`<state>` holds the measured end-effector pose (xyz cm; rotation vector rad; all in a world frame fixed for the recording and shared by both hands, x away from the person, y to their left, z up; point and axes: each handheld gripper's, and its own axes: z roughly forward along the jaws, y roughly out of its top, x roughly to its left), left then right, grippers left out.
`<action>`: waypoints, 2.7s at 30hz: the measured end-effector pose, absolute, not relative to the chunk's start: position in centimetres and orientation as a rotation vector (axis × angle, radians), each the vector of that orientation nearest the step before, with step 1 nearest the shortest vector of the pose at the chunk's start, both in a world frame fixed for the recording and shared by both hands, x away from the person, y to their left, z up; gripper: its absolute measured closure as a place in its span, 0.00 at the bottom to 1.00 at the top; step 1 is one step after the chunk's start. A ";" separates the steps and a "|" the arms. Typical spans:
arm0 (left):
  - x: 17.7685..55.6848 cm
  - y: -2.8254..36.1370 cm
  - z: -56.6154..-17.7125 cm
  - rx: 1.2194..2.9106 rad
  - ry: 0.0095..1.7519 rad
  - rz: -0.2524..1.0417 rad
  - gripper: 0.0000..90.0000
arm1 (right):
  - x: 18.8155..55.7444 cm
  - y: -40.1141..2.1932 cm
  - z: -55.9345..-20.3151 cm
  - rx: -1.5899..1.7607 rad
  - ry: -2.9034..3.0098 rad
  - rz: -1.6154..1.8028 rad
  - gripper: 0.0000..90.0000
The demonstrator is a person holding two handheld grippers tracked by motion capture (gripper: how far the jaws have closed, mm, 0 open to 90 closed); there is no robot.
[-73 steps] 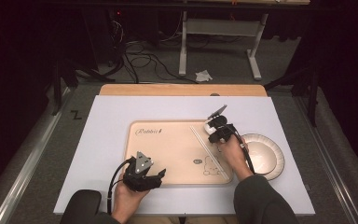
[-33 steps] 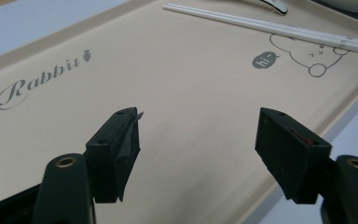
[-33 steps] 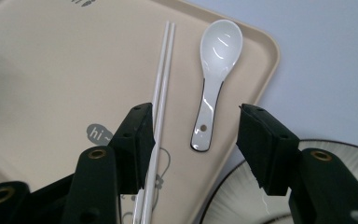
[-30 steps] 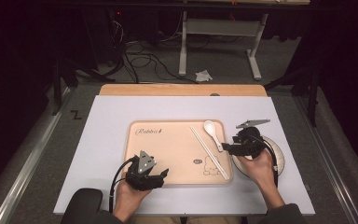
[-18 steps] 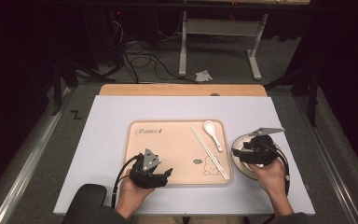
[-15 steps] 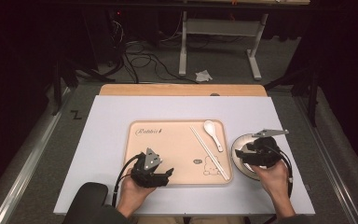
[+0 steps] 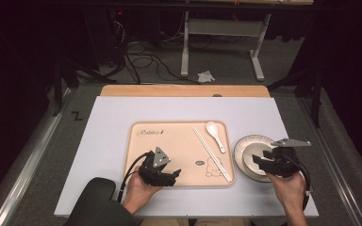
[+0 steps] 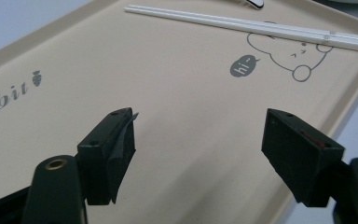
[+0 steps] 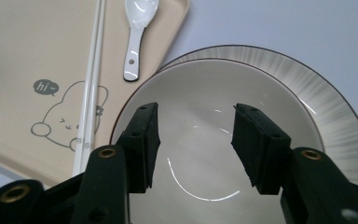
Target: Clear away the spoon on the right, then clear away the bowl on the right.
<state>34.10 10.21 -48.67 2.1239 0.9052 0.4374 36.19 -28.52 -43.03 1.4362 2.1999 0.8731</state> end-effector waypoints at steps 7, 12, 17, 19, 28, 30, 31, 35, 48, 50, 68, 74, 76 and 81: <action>34.0 10.0 -48.7 2.126 0.895 0.440 0.30 | 35.4 -30.4 -42.9 1.494 2.118 0.869 0.60; 34.1 10.0 -48.7 2.123 0.895 0.437 0.30 | 35.3 -31.3 -42.8 1.536 2.088 0.850 0.60; 34.0 10.0 -48.7 2.122 0.892 0.438 0.30 | 35.6 -32.0 -42.9 1.554 2.066 0.855 0.61; 34.0 10.0 -48.7 2.121 0.891 0.441 0.30 | 35.5 -32.0 -42.8 1.552 2.051 0.856 0.61; 33.7 10.1 -48.5 2.113 0.897 0.468 0.30 | 36.1 -33.0 -43.0 1.590 2.035 0.848 0.60; 33.6 10.1 -48.6 2.119 0.898 0.471 0.30 | 36.5 -33.1 -43.4 1.610 2.053 0.828 0.59; 33.6 10.1 -48.6 2.120 0.901 0.475 0.30 | 36.7 -33.2 -43.5 1.617 2.058 0.824 0.59; 33.3 10.5 -48.6 2.114 0.915 0.483 0.30 | 37.8 -33.3 -44.4 1.642 2.100 0.807 0.61; 32.2 11.9 -48.6 2.090 0.988 0.516 0.30 | 41.0 -33.5 -46.2 1.697 2.266 0.777 0.79; 32.0 12.1 -48.6 2.083 1.000 0.520 0.30 | 41.4 -33.8 -46.3 1.708 2.284 0.793 0.82; 31.5 13.0 -48.6 2.065 1.050 0.547 0.31 | 42.8 -33.2 -46.2 1.664 2.359 0.875 0.93; 31.6 13.1 -48.6 2.064 1.046 0.543 0.31 | 42.5 -33.0 -45.9 1.650 2.346 0.874 0.93; 31.6 13.0 -48.6 2.068 1.042 0.544 0.31 | 42.4 -33.1 -45.9 1.645 2.338 0.878 0.93; 31.9 12.8 -48.6 2.072 1.033 0.538 0.31 | 41.9 -33.3 -45.5 1.644 2.320 0.913 0.93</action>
